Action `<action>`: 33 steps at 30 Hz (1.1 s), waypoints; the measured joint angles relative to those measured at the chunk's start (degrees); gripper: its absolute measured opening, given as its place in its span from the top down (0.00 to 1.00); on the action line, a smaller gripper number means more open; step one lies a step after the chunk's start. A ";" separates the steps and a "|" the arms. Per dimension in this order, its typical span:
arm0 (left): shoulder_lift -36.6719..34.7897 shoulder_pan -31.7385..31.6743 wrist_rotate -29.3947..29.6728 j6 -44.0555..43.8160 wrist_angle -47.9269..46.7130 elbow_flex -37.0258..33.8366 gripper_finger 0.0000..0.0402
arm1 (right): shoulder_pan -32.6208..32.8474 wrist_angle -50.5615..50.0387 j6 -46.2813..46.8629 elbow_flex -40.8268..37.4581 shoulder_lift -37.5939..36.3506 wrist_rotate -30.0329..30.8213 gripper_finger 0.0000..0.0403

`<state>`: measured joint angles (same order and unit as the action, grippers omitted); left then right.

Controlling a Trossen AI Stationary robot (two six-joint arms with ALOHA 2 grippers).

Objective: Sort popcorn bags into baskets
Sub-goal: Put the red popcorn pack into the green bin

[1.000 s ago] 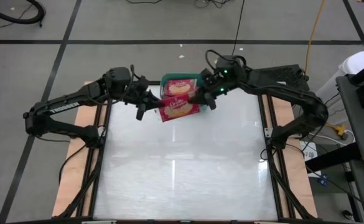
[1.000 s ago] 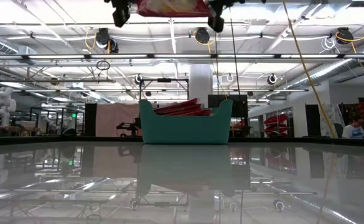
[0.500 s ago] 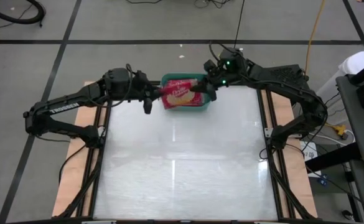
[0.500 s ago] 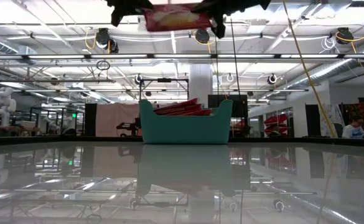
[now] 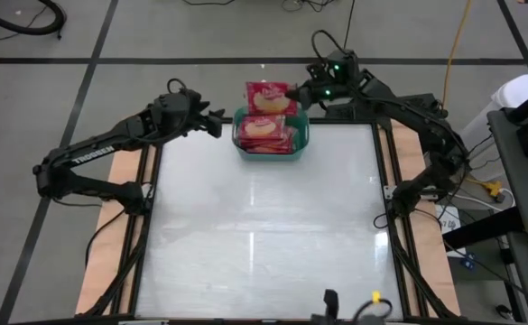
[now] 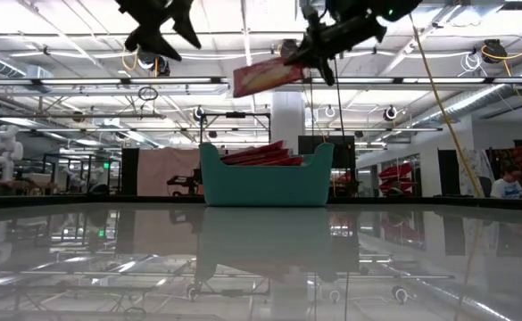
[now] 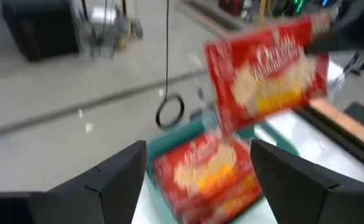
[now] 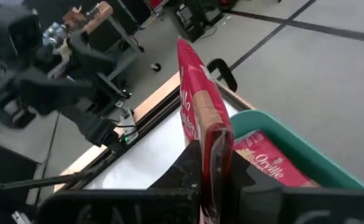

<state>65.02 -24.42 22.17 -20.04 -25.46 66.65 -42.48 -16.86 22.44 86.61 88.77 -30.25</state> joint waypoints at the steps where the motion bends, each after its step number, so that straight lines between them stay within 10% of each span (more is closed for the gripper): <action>1: 0.17 -0.42 -1.29 -1.08 -1.35 0.00 0.28 | -0.56 1.10 0.48 0.00 1.11 -0.86 0.98; 22: 0.19 -0.54 -6.26 -7.16 -11.05 -0.02 0.53 | -3.25 5.74 15.69 -0.07 19.56 -11.66 0.97; 33: 0.21 1.89 -7.18 -4.40 -12.19 -0.02 0.54 | -3.27 1.71 15.13 -0.04 19.83 -10.04 0.78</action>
<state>65.23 -22.54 15.00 -24.44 -37.64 66.63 -45.75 -15.15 37.57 86.56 108.60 -40.29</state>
